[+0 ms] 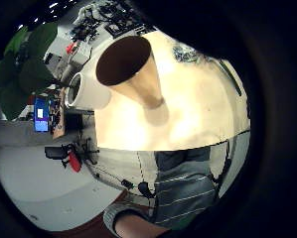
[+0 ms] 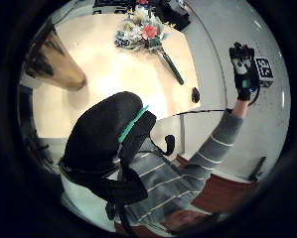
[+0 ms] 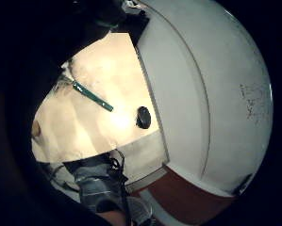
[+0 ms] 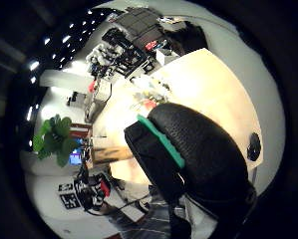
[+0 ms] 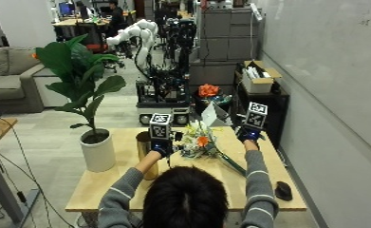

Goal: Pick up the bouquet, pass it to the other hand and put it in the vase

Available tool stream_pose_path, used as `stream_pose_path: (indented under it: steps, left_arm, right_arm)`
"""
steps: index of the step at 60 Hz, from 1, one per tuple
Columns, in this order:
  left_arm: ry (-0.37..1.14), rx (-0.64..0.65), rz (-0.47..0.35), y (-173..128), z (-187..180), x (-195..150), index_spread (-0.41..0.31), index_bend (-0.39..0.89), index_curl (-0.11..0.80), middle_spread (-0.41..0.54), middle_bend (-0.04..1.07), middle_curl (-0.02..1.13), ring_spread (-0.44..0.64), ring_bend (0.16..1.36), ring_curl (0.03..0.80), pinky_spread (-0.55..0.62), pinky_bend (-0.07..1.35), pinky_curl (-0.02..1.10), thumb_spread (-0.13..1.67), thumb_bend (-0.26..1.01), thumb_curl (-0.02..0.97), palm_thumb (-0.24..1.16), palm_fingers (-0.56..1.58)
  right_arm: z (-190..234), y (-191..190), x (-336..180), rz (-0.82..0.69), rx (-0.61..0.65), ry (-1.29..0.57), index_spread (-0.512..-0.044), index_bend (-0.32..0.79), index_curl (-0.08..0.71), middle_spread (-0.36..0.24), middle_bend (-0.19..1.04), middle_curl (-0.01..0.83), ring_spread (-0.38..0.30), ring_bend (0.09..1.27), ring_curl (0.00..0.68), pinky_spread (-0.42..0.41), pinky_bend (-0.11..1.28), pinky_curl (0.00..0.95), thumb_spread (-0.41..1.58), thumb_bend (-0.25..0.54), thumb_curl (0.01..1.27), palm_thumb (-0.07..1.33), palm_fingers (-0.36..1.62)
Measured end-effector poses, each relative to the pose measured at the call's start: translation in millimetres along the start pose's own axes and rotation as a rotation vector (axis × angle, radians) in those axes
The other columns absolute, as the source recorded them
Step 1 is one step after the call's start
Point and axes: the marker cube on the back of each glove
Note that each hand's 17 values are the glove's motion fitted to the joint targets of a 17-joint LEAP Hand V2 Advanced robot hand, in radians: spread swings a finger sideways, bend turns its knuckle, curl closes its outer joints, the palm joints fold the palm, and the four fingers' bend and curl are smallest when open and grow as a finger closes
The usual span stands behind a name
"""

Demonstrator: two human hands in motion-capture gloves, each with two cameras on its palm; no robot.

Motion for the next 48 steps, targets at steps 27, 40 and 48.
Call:
stream_pose_path:
  steps: [27, 40, 48]
  left_arm:
    - [0.013, -0.095, 0.043, -3.9, 37.3, 7.1, 0.079, 0.14, 0.281, 0.271, 0.19, 0.35, 0.38, 0.56, 0.269, 0.38, 0.41, 0.33, 1.06, -0.02, 0.277, 0.15, 0.2]
    - [0.034, -0.117, 0.057, -16.7, 55.3, 7.9, 0.083, 0.14, 0.284, 0.271, 0.19, 0.35, 0.39, 0.56, 0.271, 0.38, 0.4, 0.33, 1.06, -0.02, 0.279, 0.15, 0.2]
    - [0.039, -0.061, 0.098, 26.9, 21.0, 26.6, 0.084, 0.14, 0.286, 0.275, 0.19, 0.35, 0.39, 0.56, 0.271, 0.39, 0.39, 0.34, 1.06, -0.02, 0.278, 0.16, 0.2]
  right_arm:
    - [179.5, 12.2, 41.5, 0.124, -0.212, -0.089, -0.322, 0.09, 0.125, 0.039, 0.33, 0.373, 0.137, 0.55, 0.311, 0.282, 0.57, 0.368, 1.17, -0.02, 0.22, 0.3, 0.21]
    - [227.2, 15.4, 49.8, 0.095, -0.183, -0.093, -0.321, 0.15, 0.155, 0.036, 0.33, 0.376, 0.138, 0.48, 0.3, 0.287, 0.53, 0.356, 1.09, -0.031, 0.23, 0.26, 0.15]
    - [247.3, 20.8, 57.7, 0.146, -0.234, -0.054, -0.342, 0.18, 0.205, 0.022, 0.28, 0.362, 0.144, 0.4, 0.278, 0.281, 0.45, 0.337, 1.02, -0.023, 0.25, 0.27, 0.04]
